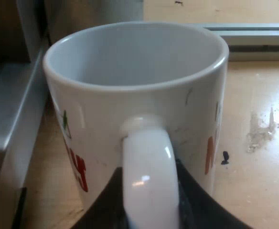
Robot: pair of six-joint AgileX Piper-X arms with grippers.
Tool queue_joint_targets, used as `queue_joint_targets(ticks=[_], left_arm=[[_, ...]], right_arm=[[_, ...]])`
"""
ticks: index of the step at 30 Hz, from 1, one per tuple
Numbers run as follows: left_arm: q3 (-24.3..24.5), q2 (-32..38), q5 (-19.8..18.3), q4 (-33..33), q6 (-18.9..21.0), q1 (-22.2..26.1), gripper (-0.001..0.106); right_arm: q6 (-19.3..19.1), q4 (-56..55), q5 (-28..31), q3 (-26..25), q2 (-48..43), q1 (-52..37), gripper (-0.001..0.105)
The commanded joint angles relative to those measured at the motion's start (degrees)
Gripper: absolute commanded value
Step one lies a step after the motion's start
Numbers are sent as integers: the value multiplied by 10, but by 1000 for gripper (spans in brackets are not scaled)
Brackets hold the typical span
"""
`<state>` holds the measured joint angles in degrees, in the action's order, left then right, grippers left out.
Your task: Remove mug from coffee machine
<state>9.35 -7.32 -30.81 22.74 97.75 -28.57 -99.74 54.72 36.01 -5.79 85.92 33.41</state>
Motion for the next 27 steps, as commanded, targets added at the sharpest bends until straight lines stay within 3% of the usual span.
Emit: queue_joint_targets(ticks=[1,9,12,16,18,27], left_arm=[[1,-2,6,-14,-3,-3,83],[1,-2,1,-26,-3,-3,83],[1,-2,1,-26,-3,-3,83],[1,-2,1,-26,-3,-3,83],[1,-2,1,-26,-3,-3,83],[1,-2,1,-26,-3,-3,83]], right_arm=[[-8,32,3,-21,6,-19,0],[-4,28,-69,-34,11,-66,3],[0,21,-90,-34,11,-66,16],[0,21,-97,-34,11,-66,43],[0,21,-97,-34,9,-66,49],[1,-60,-97,-34,-32,-66,50]])
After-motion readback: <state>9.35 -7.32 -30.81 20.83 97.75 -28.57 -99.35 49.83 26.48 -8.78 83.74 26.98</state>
